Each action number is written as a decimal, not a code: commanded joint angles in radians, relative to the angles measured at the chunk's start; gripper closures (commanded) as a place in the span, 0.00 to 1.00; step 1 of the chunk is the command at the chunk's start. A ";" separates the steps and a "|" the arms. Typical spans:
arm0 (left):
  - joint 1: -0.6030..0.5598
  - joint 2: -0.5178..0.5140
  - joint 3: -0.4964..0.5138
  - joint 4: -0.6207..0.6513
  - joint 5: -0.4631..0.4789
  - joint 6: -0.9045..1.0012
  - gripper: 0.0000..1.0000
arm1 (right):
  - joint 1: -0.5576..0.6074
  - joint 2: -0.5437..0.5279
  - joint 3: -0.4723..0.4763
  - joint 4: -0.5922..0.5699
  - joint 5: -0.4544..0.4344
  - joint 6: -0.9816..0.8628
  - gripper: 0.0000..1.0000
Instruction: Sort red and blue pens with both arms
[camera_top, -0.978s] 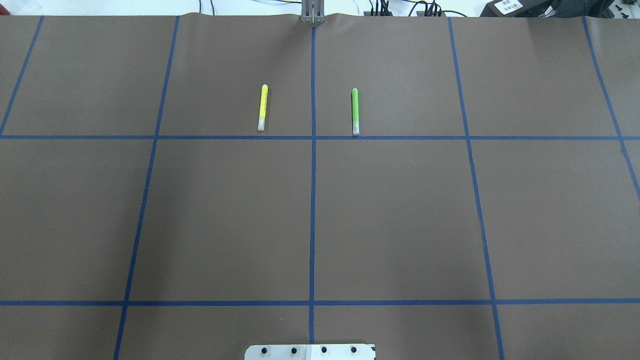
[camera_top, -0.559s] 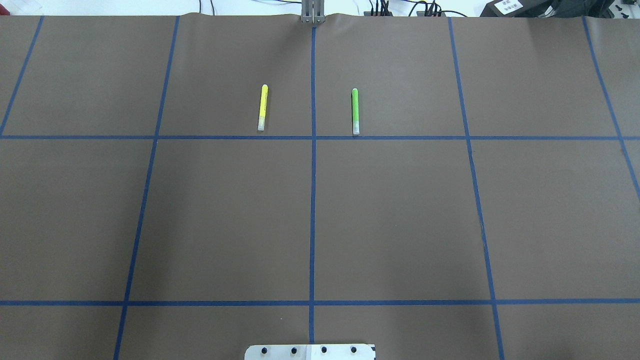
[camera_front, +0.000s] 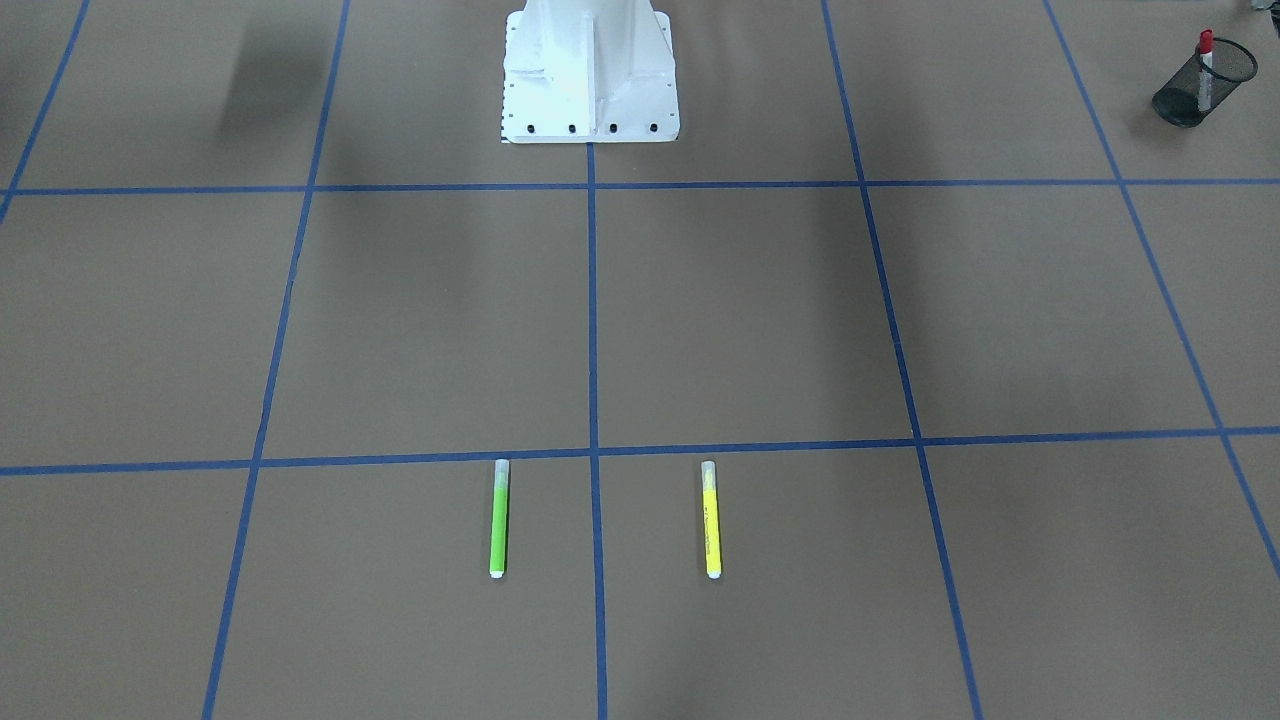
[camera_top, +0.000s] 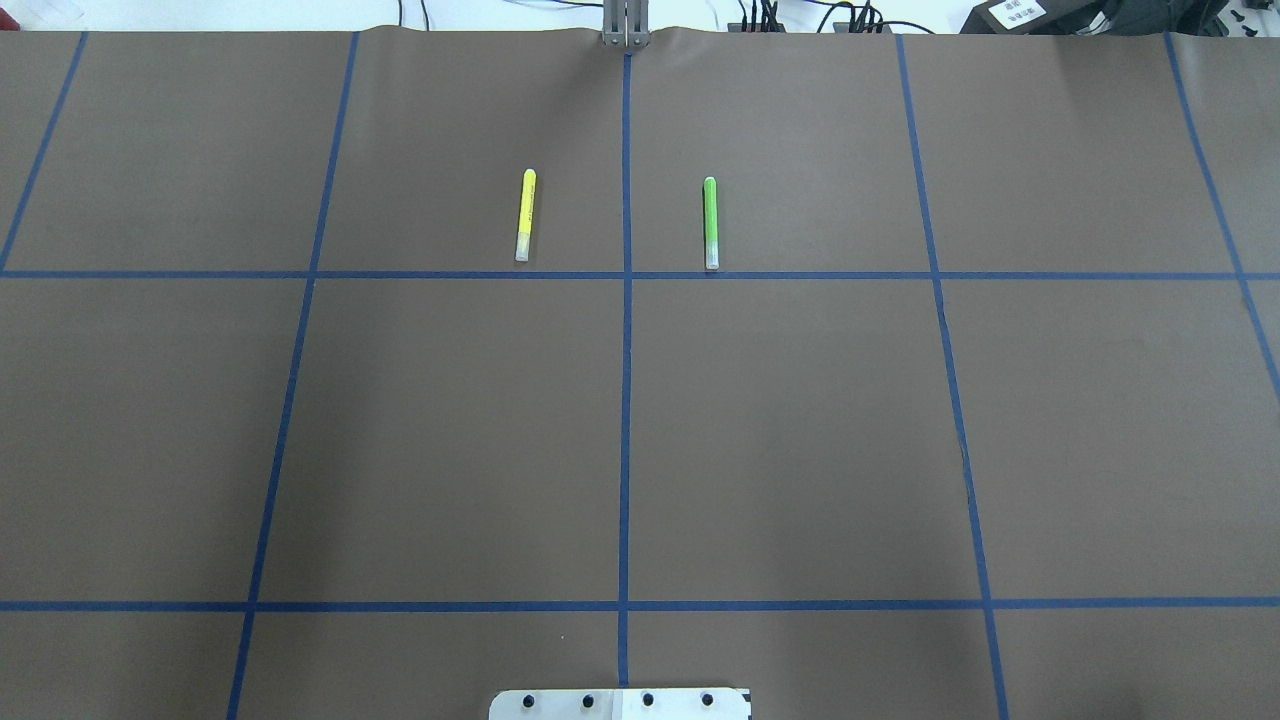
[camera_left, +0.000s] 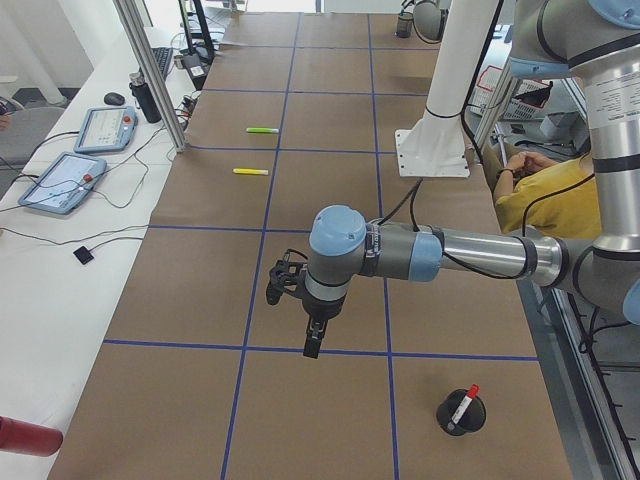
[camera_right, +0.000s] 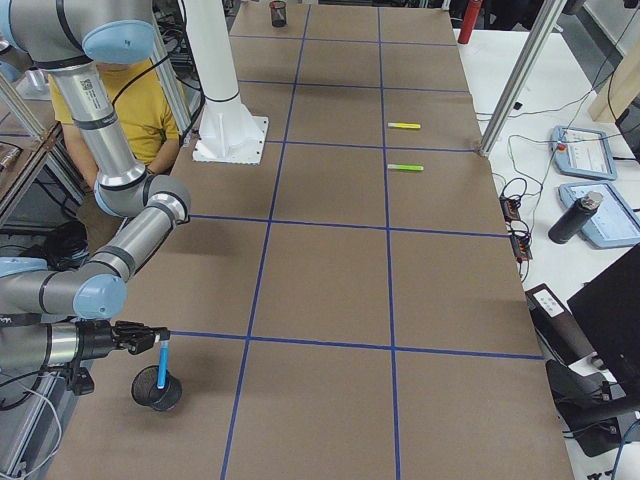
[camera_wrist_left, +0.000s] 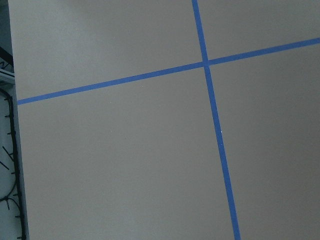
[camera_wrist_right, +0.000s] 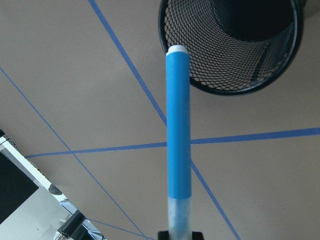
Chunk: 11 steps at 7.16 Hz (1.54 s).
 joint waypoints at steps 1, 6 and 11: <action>0.000 0.000 0.000 0.000 -0.001 0.000 0.00 | 0.002 0.002 -0.003 0.002 -0.027 -0.013 0.87; 0.000 0.000 0.000 -0.012 -0.001 0.000 0.00 | 0.001 0.066 -0.019 0.027 -0.090 -0.090 0.00; 0.000 0.011 0.003 -0.011 -0.003 0.000 0.00 | -0.180 0.116 -0.019 0.284 -0.092 -0.109 0.00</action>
